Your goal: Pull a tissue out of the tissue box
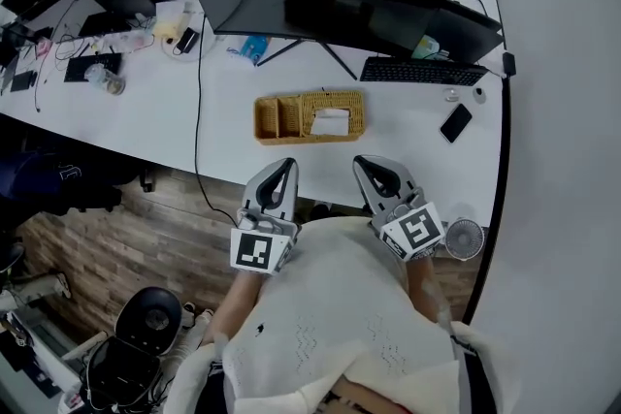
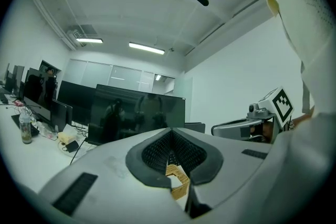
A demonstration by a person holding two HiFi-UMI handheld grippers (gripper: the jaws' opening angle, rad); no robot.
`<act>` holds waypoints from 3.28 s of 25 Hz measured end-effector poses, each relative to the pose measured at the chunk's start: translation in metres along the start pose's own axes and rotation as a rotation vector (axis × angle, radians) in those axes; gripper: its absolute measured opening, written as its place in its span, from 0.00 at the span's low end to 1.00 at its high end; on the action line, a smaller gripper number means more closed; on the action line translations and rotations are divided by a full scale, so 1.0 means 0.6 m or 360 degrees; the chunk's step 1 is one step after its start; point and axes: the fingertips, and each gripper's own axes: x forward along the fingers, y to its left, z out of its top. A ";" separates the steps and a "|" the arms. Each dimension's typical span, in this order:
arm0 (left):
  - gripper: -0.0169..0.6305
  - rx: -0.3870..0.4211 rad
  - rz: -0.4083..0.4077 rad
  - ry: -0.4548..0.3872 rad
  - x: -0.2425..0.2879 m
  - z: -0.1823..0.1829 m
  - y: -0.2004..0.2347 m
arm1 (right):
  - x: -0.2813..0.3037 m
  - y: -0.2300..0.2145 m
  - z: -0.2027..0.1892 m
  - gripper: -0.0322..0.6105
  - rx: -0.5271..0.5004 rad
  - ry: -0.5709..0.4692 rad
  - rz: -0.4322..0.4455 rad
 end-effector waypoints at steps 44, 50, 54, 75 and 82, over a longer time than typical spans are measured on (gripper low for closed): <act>0.05 0.0269 -0.0790 0.0479 0.142 -0.201 0.034 | 0.013 -0.007 -0.036 0.05 0.0243 0.0161 -0.0711; 0.05 0.0389 -0.1019 0.0661 0.156 -0.282 -0.006 | -0.027 0.005 -0.054 0.05 0.0308 0.0208 -0.0868; 0.23 0.0505 -0.1092 0.0749 0.168 -0.327 -0.023 | -0.045 0.007 -0.064 0.05 0.0324 0.0230 -0.0932; 0.19 0.0935 -0.1009 0.1193 0.209 -0.456 -0.026 | -0.076 0.003 -0.093 0.05 0.0388 0.0252 -0.1084; 0.10 0.0802 -0.1109 0.1237 0.210 -0.450 -0.030 | -0.072 -0.010 -0.087 0.05 0.0374 0.0237 -0.1069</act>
